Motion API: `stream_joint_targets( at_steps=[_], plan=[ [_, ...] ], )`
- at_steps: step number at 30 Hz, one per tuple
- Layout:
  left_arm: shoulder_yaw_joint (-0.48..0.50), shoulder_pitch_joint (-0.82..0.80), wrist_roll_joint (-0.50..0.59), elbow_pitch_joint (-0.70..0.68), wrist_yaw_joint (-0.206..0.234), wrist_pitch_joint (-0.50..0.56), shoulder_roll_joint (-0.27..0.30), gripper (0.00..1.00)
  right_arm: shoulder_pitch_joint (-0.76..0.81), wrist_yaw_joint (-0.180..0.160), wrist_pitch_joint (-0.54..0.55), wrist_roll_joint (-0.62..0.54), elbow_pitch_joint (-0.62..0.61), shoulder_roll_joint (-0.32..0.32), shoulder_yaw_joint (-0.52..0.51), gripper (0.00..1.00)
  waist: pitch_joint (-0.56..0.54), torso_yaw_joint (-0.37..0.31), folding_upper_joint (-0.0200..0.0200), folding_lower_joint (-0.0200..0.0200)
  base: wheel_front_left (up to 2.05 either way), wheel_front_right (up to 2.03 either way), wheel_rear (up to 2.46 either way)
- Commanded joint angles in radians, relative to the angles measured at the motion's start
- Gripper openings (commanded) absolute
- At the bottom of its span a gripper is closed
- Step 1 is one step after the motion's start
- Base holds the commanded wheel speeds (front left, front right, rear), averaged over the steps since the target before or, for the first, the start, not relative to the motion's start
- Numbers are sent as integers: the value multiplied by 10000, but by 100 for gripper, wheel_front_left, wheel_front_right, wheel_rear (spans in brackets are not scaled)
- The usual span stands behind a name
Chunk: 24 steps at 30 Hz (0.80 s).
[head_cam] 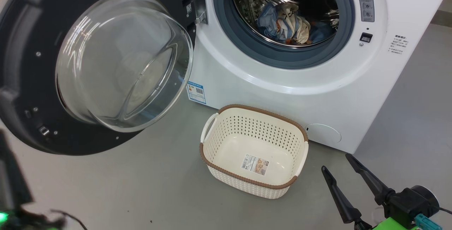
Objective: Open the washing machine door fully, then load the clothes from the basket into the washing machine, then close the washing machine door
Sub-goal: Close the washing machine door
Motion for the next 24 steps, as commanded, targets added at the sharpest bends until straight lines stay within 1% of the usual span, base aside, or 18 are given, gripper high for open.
stream_joint_targets(
  at_steps=[1,2,6,9,11,14,15,17,19,20,21,24],
  plan=[
    [522,-769,-761,-643,-154,-47,32,0,-293,16,-46,163,-236,-210,133,100,15,-6,0,0,0,0,0],
    [703,-1046,-1323,-774,-187,-47,82,0,-283,16,-46,158,-245,-212,120,100,24,-9,0,0,0,0,0],
    [1402,-2258,-3214,-977,-238,178,1019,0,-223,16,-46,130,-305,-198,45,100,63,-22,0,0,0,0,0],
    [2011,-3277,-4507,-726,-245,589,1820,0,-158,16,-46,109,-370,-201,-14,100,105,-28,0,0,0,0,0],
    [2445,-4019,-5409,-365,-242,852,2254,0,-115,16,-46,96,-411,-212,-59,100,140,-31,0,0,0,0,0],
    [3032,-5089,-6476,702,-6,1359,3016,0,-76,16,-46,75,-483,-251,-124,100,203,-38,0,0,0,0,0],
    [3302,-5767,-6997,1683,244,1706,3528,0,-56,16,-46,58,-533,-274,-178,100,236,-50,0,0,0,0,0],
    [3485,-6418,-7404,2747,476,2003,3989,0,-22,16,-46,41,-591,-293,-235,100,270,-61,0,0,0,0,0],
    [3579,-7125,-8291,3775,699,2455,4121,0,37,16,-46,22,-634,-300,-298,100,269,-78,0,0,0,0,0],
    [3579,-7125,-8291,3775,699,2455,4121,0,37,16,-46,22,-634,-300,-298,100,269,-78,0,0,0,0,0],
    [3564,-7299,-8277,4257,775,2631,4418,0,72,16,-46,13,-659,-303,-338,100,280,-85,0,0,0,0,0],
    [3517,-7790,-8480,5712,1033,3076,4902,0,188,16,-46,-15,-738,-303,-424,100,295,-114,0,0,0,0,0]
  ],
)
